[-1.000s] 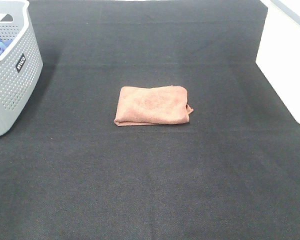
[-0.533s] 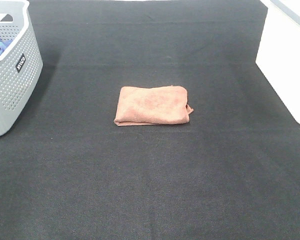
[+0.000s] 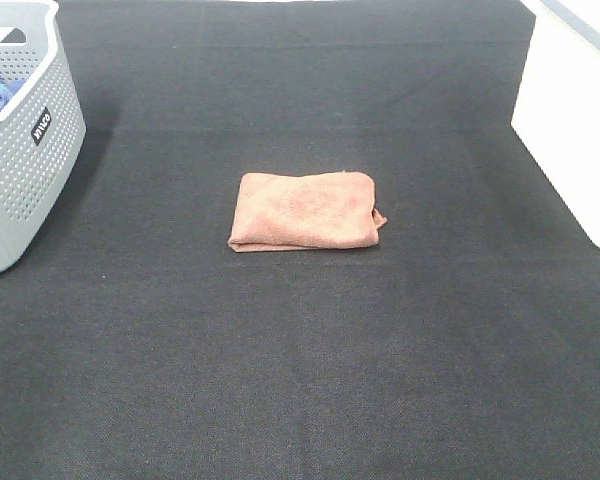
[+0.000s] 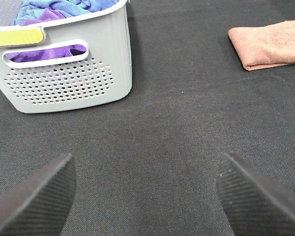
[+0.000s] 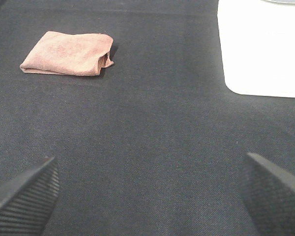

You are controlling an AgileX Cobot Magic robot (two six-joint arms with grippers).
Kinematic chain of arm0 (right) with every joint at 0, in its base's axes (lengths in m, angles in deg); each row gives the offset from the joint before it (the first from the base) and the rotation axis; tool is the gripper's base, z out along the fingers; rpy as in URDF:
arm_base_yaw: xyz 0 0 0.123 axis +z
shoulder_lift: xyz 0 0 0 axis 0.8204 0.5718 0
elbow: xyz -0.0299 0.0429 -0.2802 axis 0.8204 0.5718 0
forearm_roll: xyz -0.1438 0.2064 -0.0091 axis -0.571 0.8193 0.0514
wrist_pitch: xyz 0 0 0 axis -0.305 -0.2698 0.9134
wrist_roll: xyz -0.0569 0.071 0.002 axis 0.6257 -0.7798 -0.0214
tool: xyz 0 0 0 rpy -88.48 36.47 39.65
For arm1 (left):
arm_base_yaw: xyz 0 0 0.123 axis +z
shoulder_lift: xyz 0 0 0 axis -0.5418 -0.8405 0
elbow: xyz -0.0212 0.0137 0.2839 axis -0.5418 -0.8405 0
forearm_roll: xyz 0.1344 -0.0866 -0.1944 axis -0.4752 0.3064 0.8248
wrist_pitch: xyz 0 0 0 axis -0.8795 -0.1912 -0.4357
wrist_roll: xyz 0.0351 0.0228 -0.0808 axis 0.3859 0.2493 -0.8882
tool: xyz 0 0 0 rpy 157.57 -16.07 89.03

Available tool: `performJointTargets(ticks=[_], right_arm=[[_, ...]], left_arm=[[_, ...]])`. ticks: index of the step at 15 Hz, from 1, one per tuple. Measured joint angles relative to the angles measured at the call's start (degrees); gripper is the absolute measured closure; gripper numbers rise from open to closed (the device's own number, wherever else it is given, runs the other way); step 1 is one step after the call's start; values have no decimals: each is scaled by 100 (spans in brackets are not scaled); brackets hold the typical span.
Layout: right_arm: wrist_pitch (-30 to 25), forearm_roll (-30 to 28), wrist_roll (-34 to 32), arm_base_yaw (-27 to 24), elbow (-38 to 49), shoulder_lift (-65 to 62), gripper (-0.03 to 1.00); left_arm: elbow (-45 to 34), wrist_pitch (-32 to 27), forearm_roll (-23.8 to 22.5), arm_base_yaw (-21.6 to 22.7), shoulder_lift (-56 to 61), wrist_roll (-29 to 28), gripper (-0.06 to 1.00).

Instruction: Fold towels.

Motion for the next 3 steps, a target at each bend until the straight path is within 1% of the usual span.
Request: performJointTargets(ticks=[3], right_arm=[[0, 6, 0, 0, 0, 0, 4]], left_arm=[[0, 0, 0, 0, 0, 0, 19]])
